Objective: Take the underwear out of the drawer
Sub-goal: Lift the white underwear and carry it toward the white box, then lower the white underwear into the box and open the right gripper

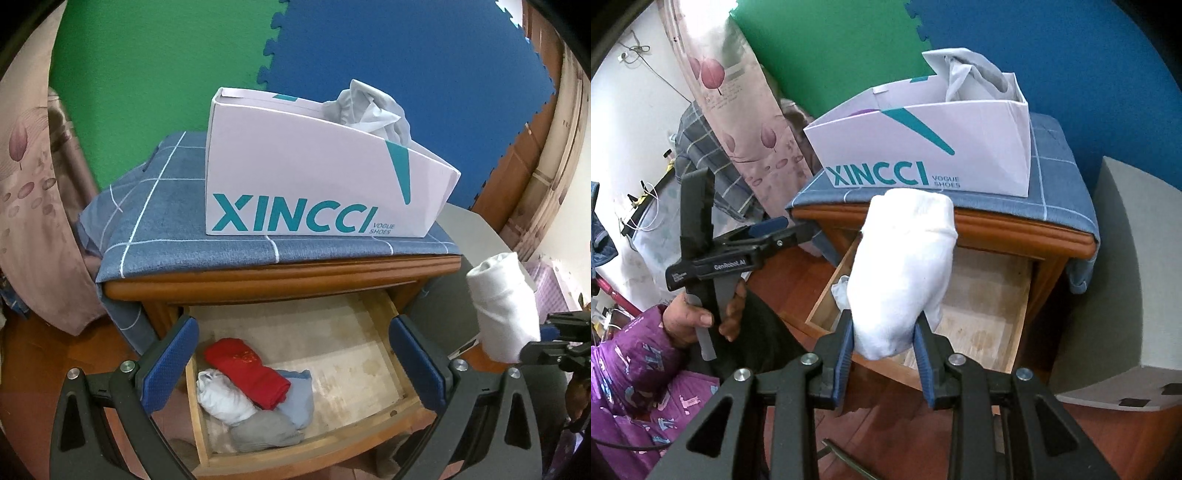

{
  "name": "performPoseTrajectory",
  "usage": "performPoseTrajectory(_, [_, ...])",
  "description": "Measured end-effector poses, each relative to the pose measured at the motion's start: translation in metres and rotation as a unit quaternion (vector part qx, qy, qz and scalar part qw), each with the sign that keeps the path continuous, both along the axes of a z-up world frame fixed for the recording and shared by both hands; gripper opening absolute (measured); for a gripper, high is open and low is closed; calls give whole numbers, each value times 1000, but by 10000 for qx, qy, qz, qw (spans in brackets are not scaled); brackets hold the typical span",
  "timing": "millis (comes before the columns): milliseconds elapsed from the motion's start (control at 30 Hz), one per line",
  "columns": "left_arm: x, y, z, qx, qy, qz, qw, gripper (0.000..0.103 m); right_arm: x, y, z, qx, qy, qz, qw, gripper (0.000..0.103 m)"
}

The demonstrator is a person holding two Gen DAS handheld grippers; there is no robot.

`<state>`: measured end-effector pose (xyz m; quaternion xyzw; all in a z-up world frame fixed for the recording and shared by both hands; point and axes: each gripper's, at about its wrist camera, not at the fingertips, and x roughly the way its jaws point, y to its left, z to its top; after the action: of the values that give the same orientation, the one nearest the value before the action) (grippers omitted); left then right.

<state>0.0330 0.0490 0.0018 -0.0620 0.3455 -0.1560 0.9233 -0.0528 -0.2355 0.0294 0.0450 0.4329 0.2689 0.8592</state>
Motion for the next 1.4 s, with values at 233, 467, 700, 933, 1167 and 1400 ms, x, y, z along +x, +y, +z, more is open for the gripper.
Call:
performPoseTrajectory(233, [-1,-1,0,56,-21,-10,10000,101,1,5,37,-7,-323,90,9994,31])
performPoseTrajectory(467, [0,0,-1,187,-6,96,9998,101,27,8,88,-14,-777,27,9970,31])
performPoseTrajectory(700, [-1,2,-1,246,-33,166,9996,102,79,19,122,33,-986,-184,9950,31])
performPoseTrajectory(933, [1,4,-1,249,11,212,9995,102,146,47,128,-190,-914,-207,9954,31])
performPoseTrajectory(1167, [2,3,-3,343,51,223,9992,102,207,76,104,-642,-565,-286,9959,31])
performPoseTrajectory(1400, [3,5,-5,415,146,232,9988,102,250,90,71,-954,-210,-404,9944,31])
